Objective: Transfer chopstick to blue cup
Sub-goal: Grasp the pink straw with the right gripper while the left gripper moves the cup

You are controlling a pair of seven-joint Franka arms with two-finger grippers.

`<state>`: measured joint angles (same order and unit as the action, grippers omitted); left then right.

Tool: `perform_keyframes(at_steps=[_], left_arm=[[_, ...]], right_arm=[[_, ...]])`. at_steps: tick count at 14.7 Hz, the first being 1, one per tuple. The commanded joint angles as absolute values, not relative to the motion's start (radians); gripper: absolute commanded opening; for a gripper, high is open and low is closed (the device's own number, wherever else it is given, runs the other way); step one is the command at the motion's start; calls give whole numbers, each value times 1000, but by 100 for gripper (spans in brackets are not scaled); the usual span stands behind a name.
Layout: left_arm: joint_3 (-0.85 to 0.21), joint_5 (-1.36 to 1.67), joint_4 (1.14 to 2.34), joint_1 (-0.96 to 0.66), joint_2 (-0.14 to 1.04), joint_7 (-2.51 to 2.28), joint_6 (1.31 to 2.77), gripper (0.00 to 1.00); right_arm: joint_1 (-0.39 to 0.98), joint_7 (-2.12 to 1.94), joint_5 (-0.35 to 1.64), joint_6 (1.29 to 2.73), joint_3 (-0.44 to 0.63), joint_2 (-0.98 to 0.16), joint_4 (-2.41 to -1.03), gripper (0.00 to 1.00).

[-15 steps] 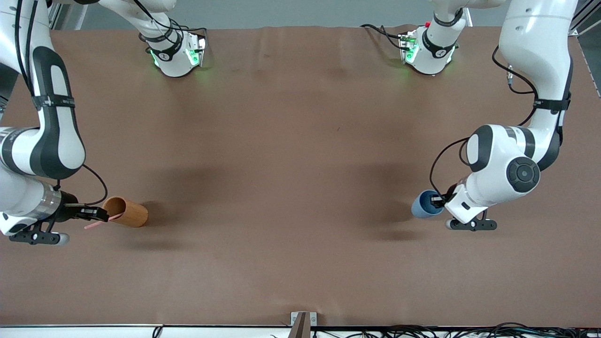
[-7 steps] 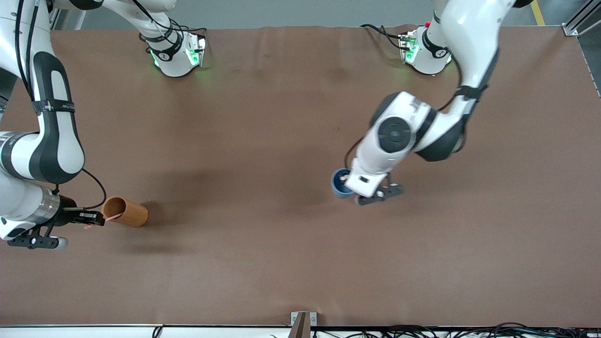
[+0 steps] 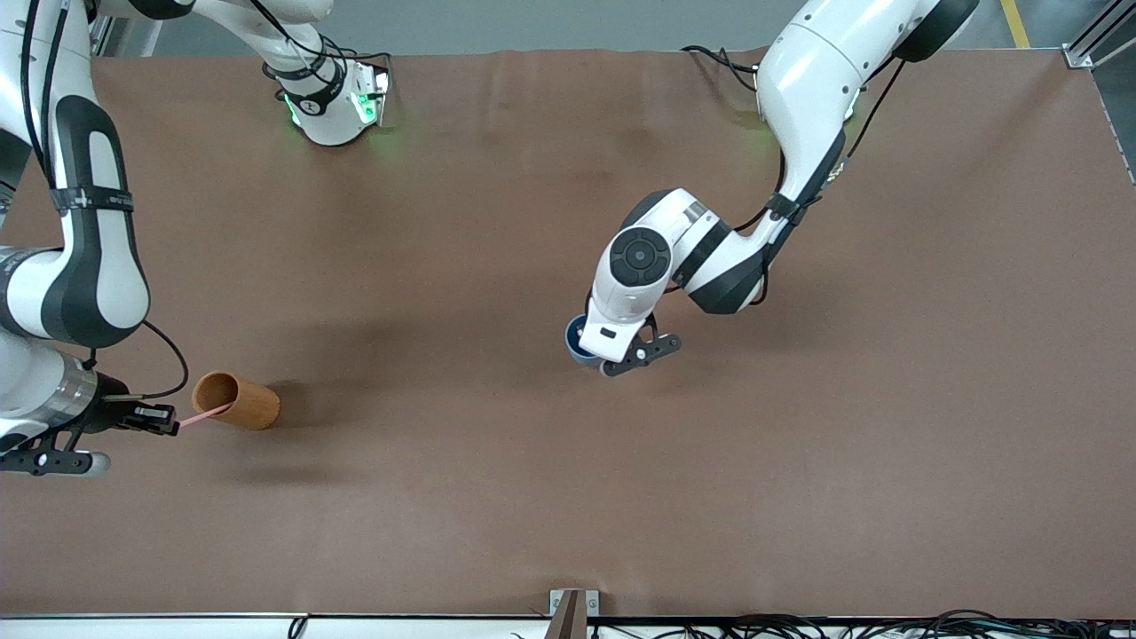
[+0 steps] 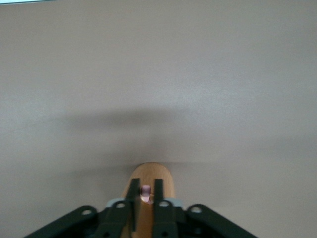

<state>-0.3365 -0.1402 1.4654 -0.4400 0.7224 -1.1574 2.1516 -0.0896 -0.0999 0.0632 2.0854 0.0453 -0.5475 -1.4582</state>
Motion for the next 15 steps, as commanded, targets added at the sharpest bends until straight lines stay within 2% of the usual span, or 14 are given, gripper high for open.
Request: perform_keyframes(at_steps=[1, 4, 6, 7, 8, 9, 10, 11, 12, 15], left_arm=[[-339, -178, 1437, -453, 750, -1184, 2186, 1], [-341, -238, 1440, -453, 772, -1230, 2220, 1], [-341, -245, 1439, -453, 781, -1233, 2226, 2], [-341, -245, 1440, -451, 781, -1233, 2235, 6], [-342, -245, 1440, -449, 781, -1233, 2240, 20], [-344, -247, 1440, -446, 779, -1232, 2240, 55], [-347, -247, 1443, -443, 770, -1226, 2238, 96], [-354, -248, 1443, -436, 755, -1221, 2227, 100], [-360, -250, 1445, -422, 727, -1216, 2202, 100], [-414, -250, 1453, -287, 583, -1021, 1987, 100]], right_arm=[[-98, -146, 75, 2079, 44, -535, -1453, 0], [-92, -150, 77, 2057, 44, -479, -1454, 0], [-86, -147, 77, 1985, 40, -422, -1451, 1], [-83, -144, 77, 1967, 38, -395, -1451, 1], [-78, -140, 77, 1948, 34, -367, -1451, 1], [-68, -138, 77, 1922, 29, -342, -1451, 1], [-60, -134, 77, 1898, 14, -316, -1451, 2], [-55, -102, 77, 1879, -12, -290, -1451, 2], [-54, -44, 77, 1856, -55, -264, -1453, 2], [-54, 98, 77, 1841, -185, -227, -1453, 2]])
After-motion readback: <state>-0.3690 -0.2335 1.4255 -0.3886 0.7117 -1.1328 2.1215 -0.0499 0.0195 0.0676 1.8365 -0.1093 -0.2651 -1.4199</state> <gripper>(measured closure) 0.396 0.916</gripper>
